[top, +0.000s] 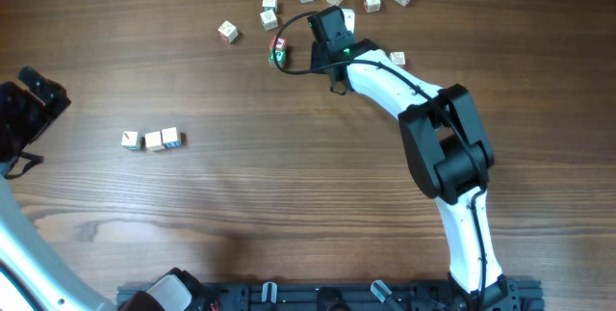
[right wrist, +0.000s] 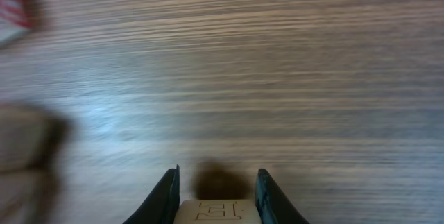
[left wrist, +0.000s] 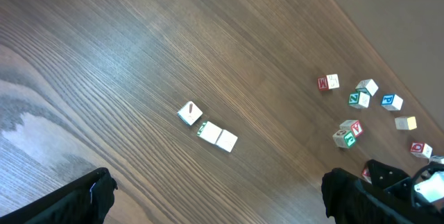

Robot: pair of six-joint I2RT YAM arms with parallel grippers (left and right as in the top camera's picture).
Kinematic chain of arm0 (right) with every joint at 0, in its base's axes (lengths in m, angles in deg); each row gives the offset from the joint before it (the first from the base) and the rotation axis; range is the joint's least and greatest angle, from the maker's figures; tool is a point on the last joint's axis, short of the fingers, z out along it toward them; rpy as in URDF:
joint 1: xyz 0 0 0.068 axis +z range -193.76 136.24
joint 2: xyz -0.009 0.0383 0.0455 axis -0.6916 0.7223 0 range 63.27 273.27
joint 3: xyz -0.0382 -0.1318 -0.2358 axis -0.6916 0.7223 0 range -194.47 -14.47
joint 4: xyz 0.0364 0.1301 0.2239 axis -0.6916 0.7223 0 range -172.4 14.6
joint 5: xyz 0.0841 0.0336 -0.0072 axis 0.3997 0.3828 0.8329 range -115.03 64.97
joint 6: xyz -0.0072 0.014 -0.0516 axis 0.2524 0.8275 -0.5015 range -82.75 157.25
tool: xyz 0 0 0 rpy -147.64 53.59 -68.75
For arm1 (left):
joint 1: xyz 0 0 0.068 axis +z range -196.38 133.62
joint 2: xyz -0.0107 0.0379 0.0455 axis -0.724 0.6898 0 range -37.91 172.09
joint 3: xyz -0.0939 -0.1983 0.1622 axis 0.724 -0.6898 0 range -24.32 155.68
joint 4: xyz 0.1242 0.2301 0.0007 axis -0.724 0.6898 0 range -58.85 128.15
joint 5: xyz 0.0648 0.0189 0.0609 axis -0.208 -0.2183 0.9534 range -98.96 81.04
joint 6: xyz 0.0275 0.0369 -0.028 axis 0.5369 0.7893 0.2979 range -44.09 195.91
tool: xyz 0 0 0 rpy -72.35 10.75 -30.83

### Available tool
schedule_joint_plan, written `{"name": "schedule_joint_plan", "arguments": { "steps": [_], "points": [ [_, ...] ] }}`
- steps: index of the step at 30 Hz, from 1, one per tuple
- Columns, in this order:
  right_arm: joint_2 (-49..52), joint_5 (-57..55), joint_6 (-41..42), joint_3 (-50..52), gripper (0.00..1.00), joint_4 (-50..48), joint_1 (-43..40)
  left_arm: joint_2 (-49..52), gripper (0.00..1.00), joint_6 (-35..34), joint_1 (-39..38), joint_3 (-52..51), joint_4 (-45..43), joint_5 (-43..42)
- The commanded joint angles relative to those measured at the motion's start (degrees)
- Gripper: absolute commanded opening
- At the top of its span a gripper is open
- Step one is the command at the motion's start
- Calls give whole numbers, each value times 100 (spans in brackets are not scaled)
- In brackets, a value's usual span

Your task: Form a horizontal line

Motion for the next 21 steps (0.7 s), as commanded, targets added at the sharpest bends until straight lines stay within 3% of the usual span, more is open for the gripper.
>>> {"name": "schedule_joint_plan", "arguments": {
  "steps": [1,10,21],
  "points": [
    [-835,715,214,4,13,70,249,0,100,-33,22,101,2,-90],
    [-1314,2498,1880,4,13,175,1132,0,100,-35,22,101,2,-90],
    [-748,369,2234,7,16,-273,2830,0,100,-35,22,101,2,-90]
  ]
}}
